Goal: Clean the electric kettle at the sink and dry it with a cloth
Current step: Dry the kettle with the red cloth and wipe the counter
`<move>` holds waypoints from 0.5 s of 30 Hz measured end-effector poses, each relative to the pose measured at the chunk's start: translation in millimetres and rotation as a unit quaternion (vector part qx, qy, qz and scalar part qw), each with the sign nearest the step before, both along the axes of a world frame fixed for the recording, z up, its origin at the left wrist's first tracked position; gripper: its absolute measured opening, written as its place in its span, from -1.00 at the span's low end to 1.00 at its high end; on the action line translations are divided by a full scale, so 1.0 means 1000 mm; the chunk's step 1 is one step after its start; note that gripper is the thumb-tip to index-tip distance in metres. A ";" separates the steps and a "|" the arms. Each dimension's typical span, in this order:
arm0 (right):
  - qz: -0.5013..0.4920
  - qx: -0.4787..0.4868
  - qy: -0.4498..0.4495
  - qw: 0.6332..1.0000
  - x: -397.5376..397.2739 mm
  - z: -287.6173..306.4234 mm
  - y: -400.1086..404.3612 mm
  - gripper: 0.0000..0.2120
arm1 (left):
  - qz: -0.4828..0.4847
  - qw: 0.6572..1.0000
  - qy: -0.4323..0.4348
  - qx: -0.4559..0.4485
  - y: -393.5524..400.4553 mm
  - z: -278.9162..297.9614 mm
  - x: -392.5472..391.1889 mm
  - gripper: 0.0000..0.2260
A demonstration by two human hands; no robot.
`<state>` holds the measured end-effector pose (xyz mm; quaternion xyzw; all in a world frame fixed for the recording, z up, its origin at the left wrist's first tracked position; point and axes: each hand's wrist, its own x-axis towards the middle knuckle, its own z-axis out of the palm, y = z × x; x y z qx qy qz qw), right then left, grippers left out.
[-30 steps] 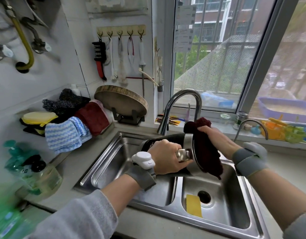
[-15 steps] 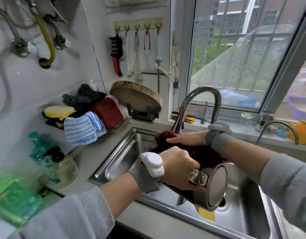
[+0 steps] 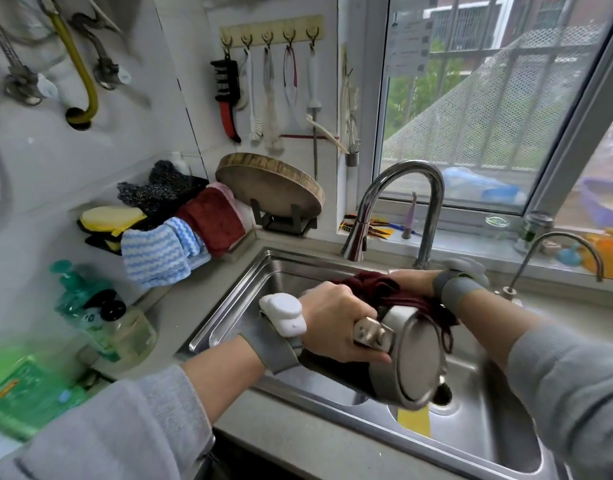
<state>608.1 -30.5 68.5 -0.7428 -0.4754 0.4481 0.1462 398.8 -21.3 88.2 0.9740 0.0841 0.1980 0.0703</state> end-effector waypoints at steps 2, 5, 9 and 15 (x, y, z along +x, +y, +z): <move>-0.084 0.024 0.064 0.994 0.025 -0.009 -0.022 -0.75 | 0.040 0.997 -0.040 -0.053 0.016 -0.001 -0.005 -0.59; -0.207 0.083 0.174 0.959 0.055 -0.030 -0.052 -0.78 | 0.104 0.979 -0.103 -0.145 0.039 0.002 -0.010 -0.62; -0.320 0.107 0.394 0.855 0.042 -0.046 -0.082 -0.68 | 0.128 0.939 -0.177 -0.267 0.052 0.006 -0.006 -0.62; -0.427 0.249 0.468 0.733 0.000 -0.029 -0.084 -0.60 | 0.046 0.911 -0.173 -0.372 0.034 0.016 0.029 -0.77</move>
